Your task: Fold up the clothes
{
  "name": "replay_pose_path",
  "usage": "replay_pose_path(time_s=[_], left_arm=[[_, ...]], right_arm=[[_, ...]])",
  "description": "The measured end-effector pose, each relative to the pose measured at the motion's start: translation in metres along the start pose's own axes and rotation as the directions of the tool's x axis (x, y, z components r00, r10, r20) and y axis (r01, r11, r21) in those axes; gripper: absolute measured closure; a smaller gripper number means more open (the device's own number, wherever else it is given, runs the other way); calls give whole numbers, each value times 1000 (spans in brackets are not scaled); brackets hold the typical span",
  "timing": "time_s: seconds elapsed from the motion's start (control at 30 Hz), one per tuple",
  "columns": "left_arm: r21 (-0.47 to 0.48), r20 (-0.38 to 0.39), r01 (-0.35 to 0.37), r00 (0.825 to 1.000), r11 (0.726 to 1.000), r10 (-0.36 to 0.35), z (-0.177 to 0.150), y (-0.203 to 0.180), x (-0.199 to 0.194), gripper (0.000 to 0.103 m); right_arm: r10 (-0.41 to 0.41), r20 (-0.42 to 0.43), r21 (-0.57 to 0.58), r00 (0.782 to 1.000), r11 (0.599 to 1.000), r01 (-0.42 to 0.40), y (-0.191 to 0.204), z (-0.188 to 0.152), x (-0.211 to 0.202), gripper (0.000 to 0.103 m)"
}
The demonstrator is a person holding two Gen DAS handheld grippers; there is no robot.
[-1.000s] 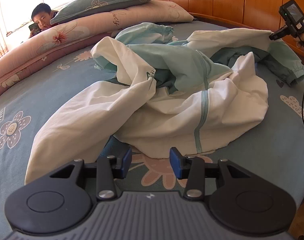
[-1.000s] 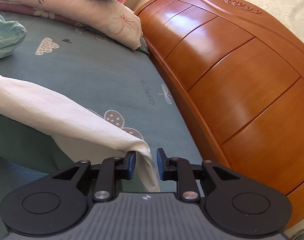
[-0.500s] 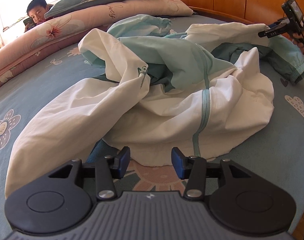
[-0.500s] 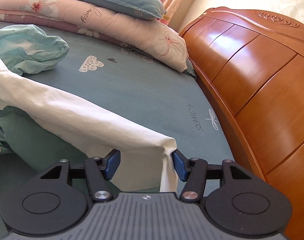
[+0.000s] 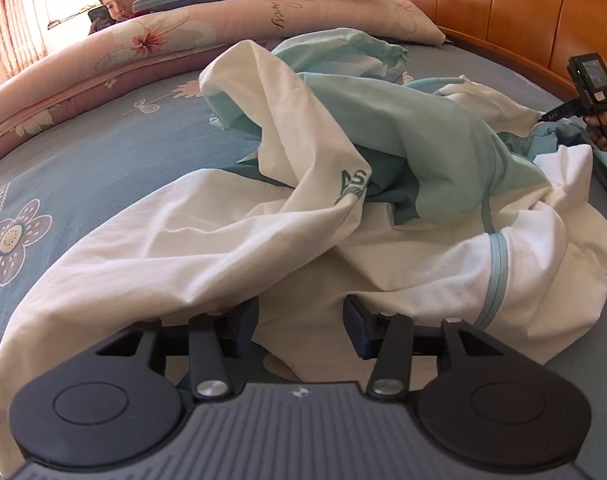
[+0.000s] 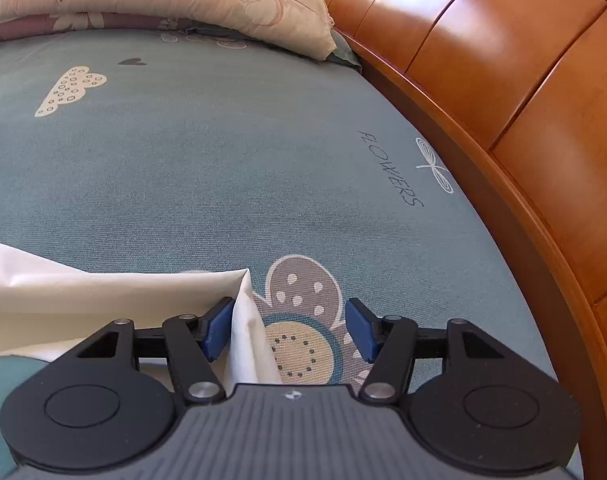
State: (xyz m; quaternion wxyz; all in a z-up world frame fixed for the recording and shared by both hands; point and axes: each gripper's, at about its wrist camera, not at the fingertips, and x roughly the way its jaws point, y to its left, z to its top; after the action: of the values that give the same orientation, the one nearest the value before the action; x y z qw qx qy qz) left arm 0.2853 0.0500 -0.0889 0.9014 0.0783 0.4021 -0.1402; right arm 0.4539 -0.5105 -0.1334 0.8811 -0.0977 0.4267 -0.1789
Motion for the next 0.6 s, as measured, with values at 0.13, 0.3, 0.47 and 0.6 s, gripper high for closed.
replay_pose_path(time_s=[0.13, 0.3, 0.47, 0.6], left_arm=[[-56, -8, 21, 1000, 998, -21, -3, 7, 3, 55], [-8, 2, 17, 1000, 1000, -17, -11, -5, -7, 55], [19, 21, 41, 999, 999, -41, -19, -17, -24, 54], [45, 31, 62, 997, 997, -64, -26, -27, -39, 53]], right_arm=[[48, 7, 39, 999, 998, -48, -13, -2, -17, 39], [222, 82, 29, 972, 974, -225, -37, -11, -93, 39], [266, 116, 18, 957, 963, -270, -52, -43, -167, 38], [333, 51, 180, 941, 924, -337, -71, -87, -178, 33]])
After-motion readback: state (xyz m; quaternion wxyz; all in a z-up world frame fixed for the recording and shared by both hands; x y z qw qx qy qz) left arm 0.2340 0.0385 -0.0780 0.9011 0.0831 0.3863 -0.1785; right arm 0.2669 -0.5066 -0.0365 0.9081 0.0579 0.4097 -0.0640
